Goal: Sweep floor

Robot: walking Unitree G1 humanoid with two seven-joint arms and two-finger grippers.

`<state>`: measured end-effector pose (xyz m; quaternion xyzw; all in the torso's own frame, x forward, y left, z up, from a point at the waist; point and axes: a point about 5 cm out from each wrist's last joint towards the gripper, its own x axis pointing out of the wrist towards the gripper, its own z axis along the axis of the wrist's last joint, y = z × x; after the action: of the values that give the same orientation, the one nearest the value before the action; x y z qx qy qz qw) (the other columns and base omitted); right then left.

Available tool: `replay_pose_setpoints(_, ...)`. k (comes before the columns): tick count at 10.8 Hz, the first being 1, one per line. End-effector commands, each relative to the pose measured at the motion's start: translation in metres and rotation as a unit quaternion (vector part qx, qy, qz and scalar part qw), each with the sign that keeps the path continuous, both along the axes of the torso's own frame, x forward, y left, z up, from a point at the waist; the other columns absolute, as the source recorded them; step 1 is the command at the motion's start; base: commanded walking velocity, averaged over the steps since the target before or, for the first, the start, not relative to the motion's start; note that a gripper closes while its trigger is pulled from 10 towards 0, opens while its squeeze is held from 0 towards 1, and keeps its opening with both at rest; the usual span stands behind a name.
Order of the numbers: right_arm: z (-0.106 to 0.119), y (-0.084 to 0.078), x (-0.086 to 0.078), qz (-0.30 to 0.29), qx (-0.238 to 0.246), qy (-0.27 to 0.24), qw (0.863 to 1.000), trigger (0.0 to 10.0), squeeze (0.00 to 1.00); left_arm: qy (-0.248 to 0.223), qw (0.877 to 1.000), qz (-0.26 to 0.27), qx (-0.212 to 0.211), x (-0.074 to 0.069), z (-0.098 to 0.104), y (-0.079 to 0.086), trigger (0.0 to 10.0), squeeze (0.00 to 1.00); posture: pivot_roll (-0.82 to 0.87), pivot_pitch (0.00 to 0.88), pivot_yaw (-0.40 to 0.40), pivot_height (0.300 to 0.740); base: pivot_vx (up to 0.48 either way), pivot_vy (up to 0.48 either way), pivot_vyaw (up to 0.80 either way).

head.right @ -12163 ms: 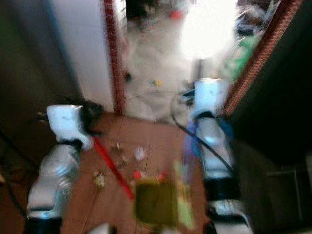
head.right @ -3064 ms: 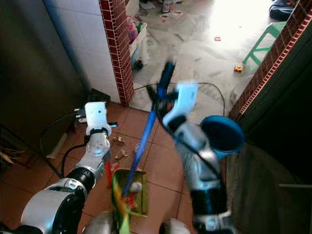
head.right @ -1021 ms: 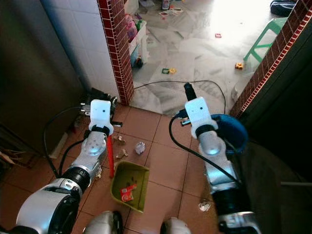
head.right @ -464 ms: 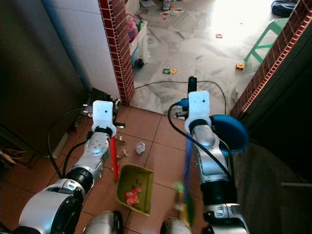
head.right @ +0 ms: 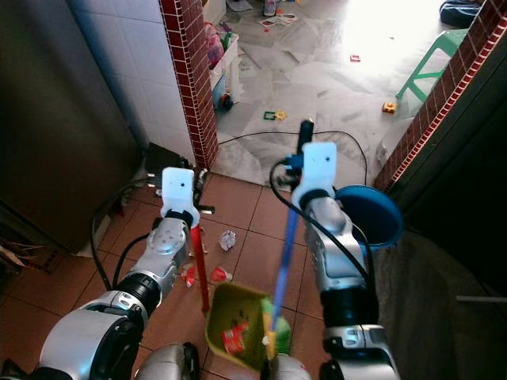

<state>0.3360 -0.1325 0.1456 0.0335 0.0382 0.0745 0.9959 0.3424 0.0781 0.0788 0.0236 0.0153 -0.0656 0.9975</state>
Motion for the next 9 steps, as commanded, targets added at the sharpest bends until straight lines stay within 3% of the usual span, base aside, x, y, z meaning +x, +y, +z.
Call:
replay_pose_setpoints(1, 0.023, 0.006, 0.003, 0.010, 0.055, -0.037, 0.998, 10.0, 0.00, 0.015, 1.000, -0.008, 0.007, -0.001, -0.004, 0.000, 10.0, 0.00, -0.12, 0.069, 0.005, 0.740, 0.000, 0.000, 0.00)
replay_pose_setpoints(2, 0.030, 0.011, 0.004, 0.014, 0.089, -0.046, 0.995, 10.0, 0.00, 0.021, 1.000, -0.007, -0.001, -0.001, -0.005, -0.001, 10.0, 0.00, -0.12, 0.060, 0.005, 0.740, 0.000, 0.000, 0.00)
replay_pose_setpoints(4, 0.038, 0.011, 0.004, 0.017, 0.107, -0.051, 0.993, 10.0, 0.00, 0.024, 1.000, -0.003, -0.014, -0.001, -0.005, 0.000, 10.0, 0.00, -0.12, 0.059, 0.007, 0.740, 0.000, 0.000, 0.00)
replay_pose_setpoints(8, 0.056, 0.009, 0.007, 0.031, 0.118, -0.076, 0.990, 10.0, 0.00, 0.032, 0.999, 0.013, -0.032, 0.001, -0.005, 0.004, 10.0, 0.00, -0.13, 0.054, 0.005, 0.740, 0.000, 0.000, 0.00)
replay_pose_setpoints(9, 0.068, 0.012, 0.006, 0.053, 0.110, -0.106, 0.987, 10.0, 0.00, 0.035, 0.998, 0.018, -0.047, 0.001, -0.006, 0.006, 10.0, 0.00, -0.13, 0.051, 0.004, 0.740, 0.000, 0.000, 0.00)
